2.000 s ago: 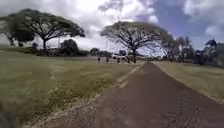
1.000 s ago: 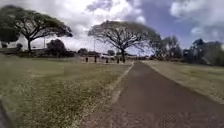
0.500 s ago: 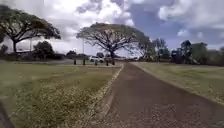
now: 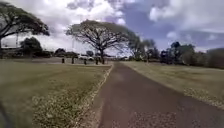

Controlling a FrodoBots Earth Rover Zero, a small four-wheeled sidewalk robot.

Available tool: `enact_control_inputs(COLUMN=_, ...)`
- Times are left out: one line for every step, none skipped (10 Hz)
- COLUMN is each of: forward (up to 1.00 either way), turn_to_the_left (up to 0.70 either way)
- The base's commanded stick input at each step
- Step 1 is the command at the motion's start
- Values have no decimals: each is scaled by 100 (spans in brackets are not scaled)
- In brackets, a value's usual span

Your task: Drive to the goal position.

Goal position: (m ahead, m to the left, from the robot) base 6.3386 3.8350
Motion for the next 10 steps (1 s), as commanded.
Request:
enact_control_inputs(forward=67, turn_to_the_left=0)
enact_control_inputs(forward=68, turn_to_the_left=0)
enact_control_inputs(forward=68, turn_to_the_left=0)
enact_control_inputs(forward=68, turn_to_the_left=0)
enact_control_inputs(forward=68, turn_to_the_left=0)
enact_control_inputs(forward=67, turn_to_the_left=0)
enact_control_inputs(forward=67, turn_to_the_left=0)
enact_control_inputs(forward=68, turn_to_the_left=0)
enact_control_inputs(forward=68, turn_to_the_left=0)
enact_control_inputs(forward=68, turn_to_the_left=0)
